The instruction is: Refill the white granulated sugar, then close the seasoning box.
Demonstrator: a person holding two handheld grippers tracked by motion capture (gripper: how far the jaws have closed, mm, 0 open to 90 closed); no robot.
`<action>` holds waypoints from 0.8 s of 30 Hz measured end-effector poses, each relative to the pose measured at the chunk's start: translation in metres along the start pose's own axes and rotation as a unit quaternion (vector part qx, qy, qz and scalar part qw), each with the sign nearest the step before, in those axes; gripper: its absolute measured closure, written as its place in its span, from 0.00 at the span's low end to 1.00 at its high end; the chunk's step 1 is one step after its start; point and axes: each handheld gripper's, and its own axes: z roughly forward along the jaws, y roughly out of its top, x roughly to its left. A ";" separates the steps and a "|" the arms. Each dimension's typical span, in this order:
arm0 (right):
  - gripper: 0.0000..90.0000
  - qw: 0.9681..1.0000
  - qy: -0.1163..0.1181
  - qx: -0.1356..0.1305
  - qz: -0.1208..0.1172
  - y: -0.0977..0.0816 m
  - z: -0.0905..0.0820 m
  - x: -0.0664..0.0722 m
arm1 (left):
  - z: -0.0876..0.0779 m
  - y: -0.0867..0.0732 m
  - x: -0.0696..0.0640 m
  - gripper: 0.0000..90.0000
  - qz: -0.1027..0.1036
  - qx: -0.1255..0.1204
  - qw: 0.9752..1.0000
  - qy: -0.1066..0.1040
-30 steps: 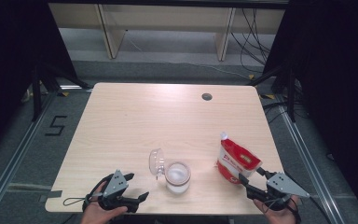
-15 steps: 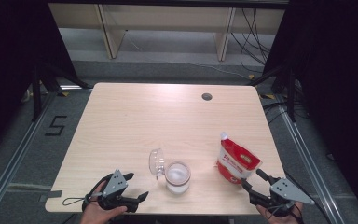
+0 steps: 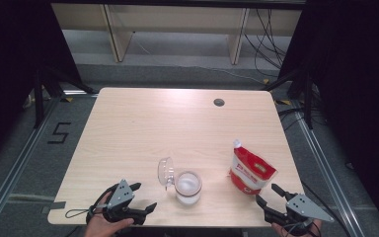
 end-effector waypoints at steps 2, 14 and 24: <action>0.38 1.000 0.005 0.003 -0.002 -0.001 0.000 0.000 | 0.000 0.000 0.000 0.18 0.004 0.004 1.000 0.001; 0.35 1.000 0.001 0.016 -0.003 -0.004 -0.002 0.000 | 0.000 0.000 0.000 0.18 -0.010 -0.004 1.000 0.002; 0.35 1.000 -0.002 0.021 -0.002 -0.005 -0.003 0.000 | -0.002 0.004 0.001 0.22 -0.001 -0.012 1.000 0.017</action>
